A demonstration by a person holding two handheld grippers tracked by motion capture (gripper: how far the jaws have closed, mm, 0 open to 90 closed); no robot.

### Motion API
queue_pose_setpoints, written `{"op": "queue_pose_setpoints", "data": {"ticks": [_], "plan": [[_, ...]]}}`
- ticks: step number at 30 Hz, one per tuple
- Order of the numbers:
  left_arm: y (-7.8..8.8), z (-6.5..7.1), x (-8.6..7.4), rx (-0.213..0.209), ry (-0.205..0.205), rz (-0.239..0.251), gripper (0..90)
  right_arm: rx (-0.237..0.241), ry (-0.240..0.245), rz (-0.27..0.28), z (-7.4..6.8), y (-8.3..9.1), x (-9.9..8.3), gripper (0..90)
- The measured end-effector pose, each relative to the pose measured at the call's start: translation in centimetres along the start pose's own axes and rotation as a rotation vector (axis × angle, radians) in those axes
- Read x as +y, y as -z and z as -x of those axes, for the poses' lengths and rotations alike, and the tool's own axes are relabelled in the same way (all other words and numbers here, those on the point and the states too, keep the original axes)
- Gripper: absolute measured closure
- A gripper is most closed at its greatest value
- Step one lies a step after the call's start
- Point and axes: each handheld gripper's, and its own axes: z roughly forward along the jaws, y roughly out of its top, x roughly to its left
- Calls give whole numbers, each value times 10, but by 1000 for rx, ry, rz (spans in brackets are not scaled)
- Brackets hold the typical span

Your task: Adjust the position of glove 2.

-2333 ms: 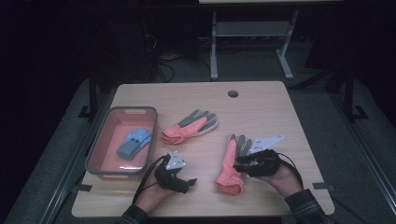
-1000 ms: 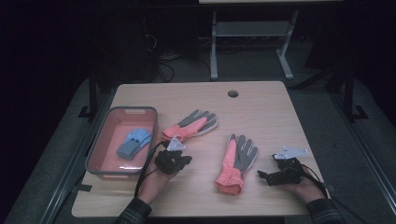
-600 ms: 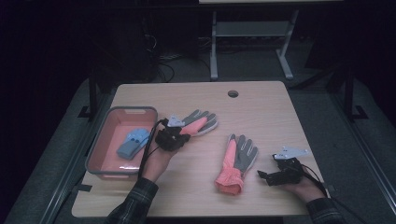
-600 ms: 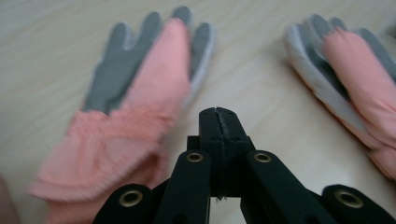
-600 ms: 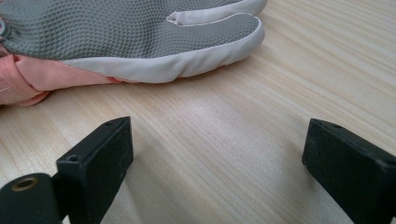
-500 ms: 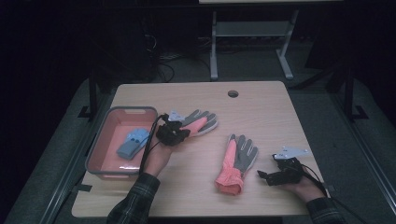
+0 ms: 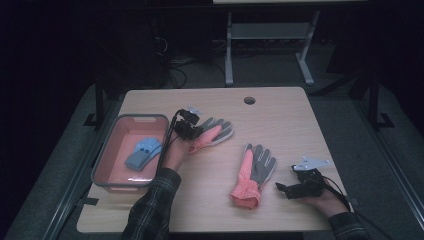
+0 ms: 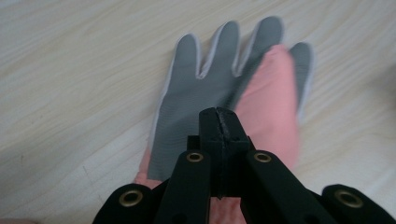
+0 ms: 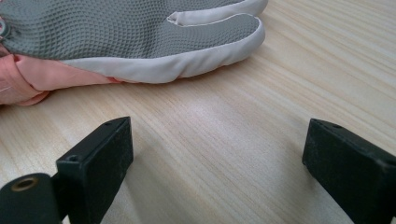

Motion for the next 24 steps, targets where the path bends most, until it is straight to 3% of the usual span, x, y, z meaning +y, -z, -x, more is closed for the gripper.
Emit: {"op": "queue_pose_setpoints", "data": {"ticks": [3,6,14,17,24], "plan": [[-6,-2,-2,-6,27,-19,898,1,0,0,0,0,0,83],[-6,1,-3,-8,13,-34,898,1,0,2,0,0,0,83],[-4,19,-8,-79,-26,-39,898,1,0,1,0,0,0,83],[-2,27,-10,-128,-11,-38,898,1,0,1,0,0,0,83],[4,45,-18,-202,-18,-30,898,1,0,1,0,0,0,83]]}}
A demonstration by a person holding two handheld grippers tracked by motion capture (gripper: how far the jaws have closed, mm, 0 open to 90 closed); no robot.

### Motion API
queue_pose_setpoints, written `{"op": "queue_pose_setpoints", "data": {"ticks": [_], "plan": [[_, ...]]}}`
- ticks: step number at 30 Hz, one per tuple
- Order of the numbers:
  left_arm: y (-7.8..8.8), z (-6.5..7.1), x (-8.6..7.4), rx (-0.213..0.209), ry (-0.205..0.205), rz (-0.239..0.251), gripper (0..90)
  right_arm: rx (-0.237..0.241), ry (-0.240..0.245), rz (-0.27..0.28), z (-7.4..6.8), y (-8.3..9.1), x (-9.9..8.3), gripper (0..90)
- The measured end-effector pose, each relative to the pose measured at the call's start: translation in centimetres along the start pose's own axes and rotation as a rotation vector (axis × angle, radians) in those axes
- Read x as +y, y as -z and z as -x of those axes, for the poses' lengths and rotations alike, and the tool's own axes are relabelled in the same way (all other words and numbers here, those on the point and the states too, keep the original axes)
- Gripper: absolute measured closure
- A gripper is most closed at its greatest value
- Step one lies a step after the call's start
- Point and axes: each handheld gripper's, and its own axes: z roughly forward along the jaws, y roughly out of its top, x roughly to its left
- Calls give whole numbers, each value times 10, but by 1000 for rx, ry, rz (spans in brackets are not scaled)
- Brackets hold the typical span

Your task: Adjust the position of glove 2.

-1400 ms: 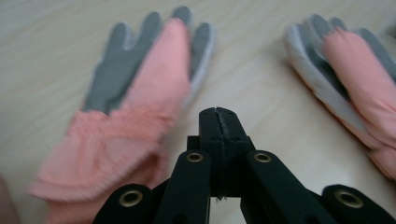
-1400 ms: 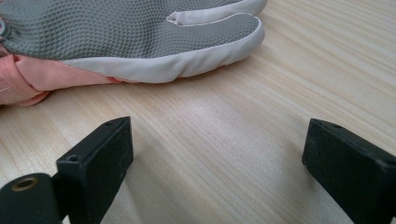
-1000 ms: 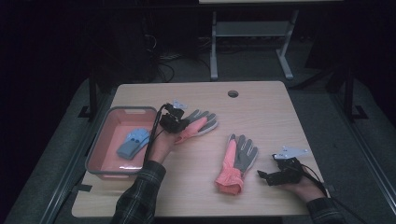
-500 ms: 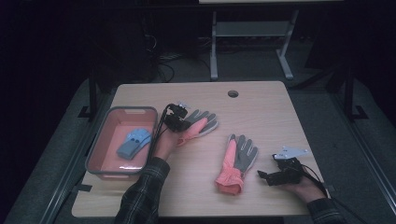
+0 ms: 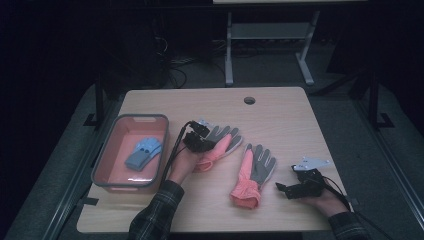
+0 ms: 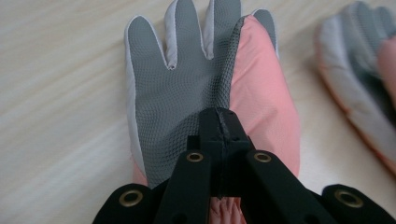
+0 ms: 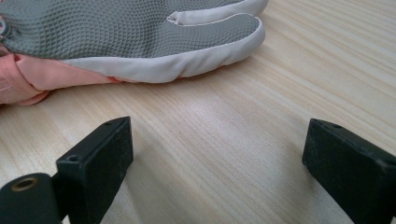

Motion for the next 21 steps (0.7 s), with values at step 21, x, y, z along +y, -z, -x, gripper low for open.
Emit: {"op": "queue_pose_setpoints", "data": {"ticks": [21], "plan": [[28,10,-12,-22,-7,83,743,0,1,-1,0,0,0,83]]}}
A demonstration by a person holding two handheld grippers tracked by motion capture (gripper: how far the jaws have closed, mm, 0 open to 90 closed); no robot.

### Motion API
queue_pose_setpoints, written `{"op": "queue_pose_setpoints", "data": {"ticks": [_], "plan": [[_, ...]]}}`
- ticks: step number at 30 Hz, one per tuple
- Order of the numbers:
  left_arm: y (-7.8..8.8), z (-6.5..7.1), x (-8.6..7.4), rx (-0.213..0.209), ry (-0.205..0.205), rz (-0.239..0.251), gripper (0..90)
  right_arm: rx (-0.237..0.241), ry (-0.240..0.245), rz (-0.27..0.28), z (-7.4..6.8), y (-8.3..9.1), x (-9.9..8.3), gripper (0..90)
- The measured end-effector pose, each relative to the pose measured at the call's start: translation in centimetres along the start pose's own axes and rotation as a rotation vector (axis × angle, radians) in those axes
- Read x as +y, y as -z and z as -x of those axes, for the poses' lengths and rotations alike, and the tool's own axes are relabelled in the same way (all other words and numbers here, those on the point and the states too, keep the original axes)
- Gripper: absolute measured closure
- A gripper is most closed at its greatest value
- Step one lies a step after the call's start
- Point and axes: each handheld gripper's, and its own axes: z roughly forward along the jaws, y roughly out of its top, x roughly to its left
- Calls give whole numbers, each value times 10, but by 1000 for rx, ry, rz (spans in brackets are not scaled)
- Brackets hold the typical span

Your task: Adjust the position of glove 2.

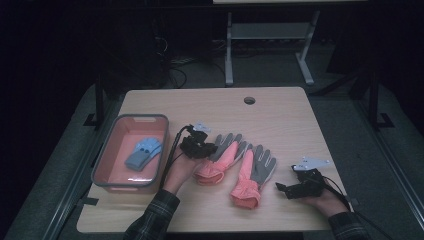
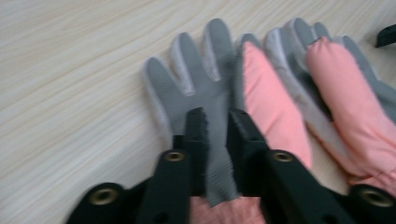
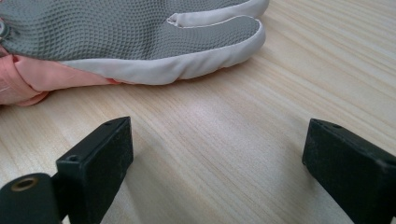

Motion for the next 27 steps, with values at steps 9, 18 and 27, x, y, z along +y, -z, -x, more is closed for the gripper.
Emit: {"op": "queue_pose_setpoints", "data": {"ticks": [9,18,27], "plan": [[-8,-20,-13,10,59,-6,544,0,0,0,0,0,0,83],[-25,-21,-22,9,56,-52,514,0,0,0,0,0,0,83],[-32,-17,-24,-27,46,-81,688,0,1,0,0,0,0,83]]}}
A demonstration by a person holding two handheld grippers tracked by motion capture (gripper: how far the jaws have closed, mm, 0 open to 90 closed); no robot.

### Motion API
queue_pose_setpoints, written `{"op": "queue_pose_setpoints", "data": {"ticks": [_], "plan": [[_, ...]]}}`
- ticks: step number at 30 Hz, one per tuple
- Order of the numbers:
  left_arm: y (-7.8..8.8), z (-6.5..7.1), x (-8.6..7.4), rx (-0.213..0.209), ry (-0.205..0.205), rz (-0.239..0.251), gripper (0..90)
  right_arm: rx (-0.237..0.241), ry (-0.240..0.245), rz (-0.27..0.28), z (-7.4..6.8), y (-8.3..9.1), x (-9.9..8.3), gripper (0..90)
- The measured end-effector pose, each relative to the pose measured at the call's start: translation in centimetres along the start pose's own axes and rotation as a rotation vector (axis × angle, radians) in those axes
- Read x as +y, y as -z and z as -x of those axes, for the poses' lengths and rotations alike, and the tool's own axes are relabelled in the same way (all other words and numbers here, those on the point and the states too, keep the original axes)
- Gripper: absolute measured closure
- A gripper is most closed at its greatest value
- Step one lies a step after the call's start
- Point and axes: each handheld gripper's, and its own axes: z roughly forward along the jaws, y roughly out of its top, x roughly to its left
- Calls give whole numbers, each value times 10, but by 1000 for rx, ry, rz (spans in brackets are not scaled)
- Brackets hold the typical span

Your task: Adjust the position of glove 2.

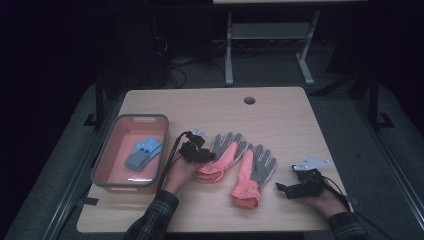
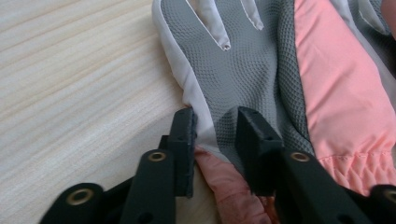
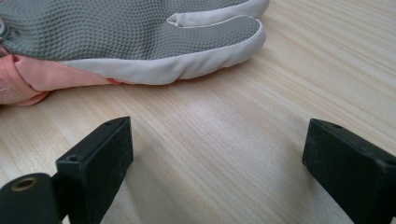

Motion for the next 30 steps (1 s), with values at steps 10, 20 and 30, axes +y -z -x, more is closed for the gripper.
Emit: {"op": "queue_pose_setpoints", "data": {"ticks": [10,20,30], "plan": [[10,-1,1,-58,18,37,850,53,20,-47,-1,6,7,259],[39,4,3,-95,26,87,851,248,113,-19,-21,14,16,900],[62,5,6,-99,16,115,853,280,125,-26,-34,0,26,900]]}}
